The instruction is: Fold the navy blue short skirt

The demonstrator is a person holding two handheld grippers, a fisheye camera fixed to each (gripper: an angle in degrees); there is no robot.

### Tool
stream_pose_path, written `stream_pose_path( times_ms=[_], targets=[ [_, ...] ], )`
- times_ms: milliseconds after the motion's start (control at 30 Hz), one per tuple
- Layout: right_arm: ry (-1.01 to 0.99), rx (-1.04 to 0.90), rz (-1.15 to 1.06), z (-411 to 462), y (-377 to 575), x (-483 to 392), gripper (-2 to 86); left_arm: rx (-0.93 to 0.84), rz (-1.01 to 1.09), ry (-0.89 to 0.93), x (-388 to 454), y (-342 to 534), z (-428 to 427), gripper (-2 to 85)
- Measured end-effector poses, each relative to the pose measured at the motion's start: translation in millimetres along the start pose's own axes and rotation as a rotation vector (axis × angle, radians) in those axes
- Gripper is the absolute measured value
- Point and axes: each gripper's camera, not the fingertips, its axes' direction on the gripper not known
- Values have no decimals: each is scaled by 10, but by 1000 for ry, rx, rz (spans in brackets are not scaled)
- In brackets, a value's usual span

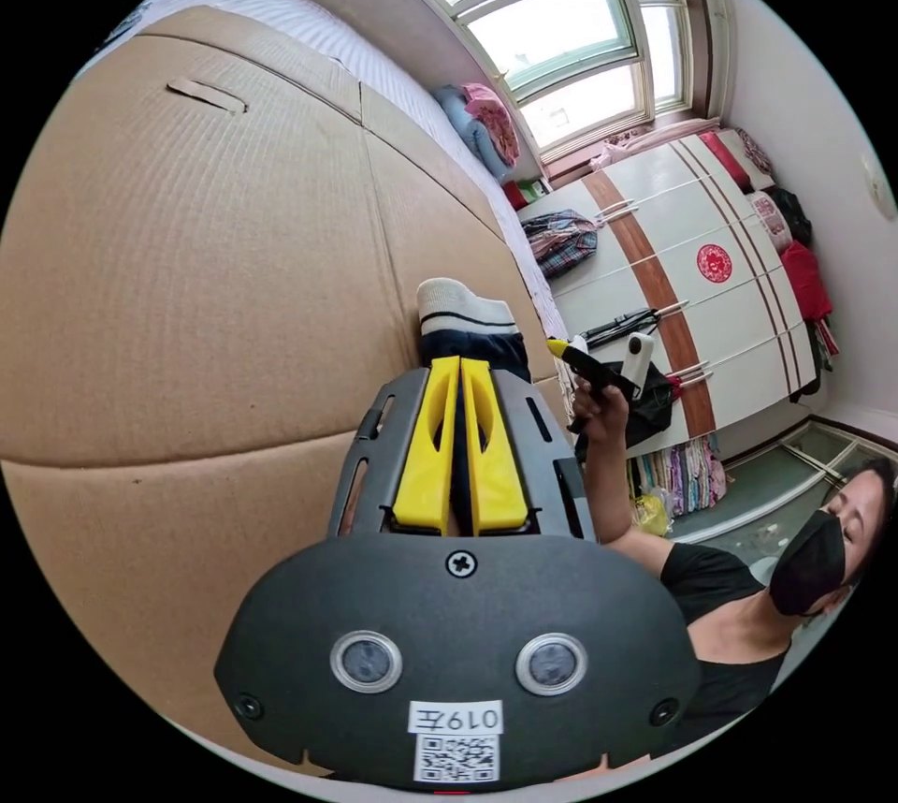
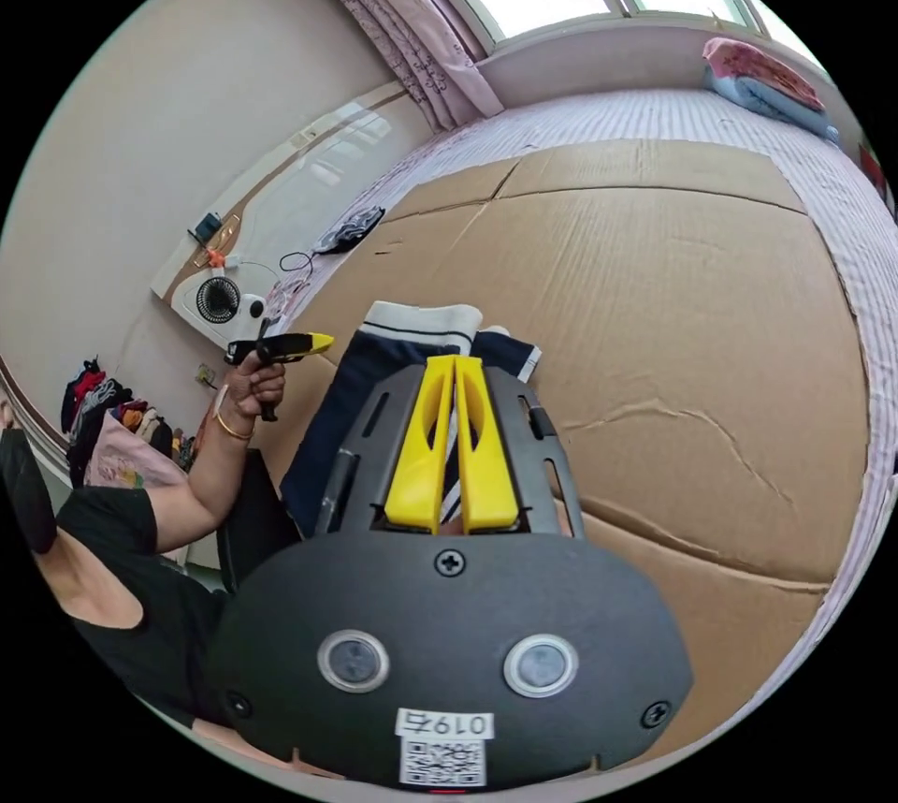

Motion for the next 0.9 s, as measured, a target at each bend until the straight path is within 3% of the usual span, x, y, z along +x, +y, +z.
stream_pose_path(
  times_ms=[233, 433, 567, 900],
  targets=[
    [-10, -104, 2, 373, -98, -10, 21, -48, 13, -72, 72, -47, 62, 8],
    [-41, -103, -34, 358, -137, -77, 105, -38, -2, -50, 46, -64, -11, 10],
    [-49, -122, -25, 465, -142, -100, 96, -102, -9, -75, 74, -76, 92, 11],
    [-66, -93, 34, 333, -99, -11, 79, -65, -51, -25, 59, 2, -73, 16]
  ],
)
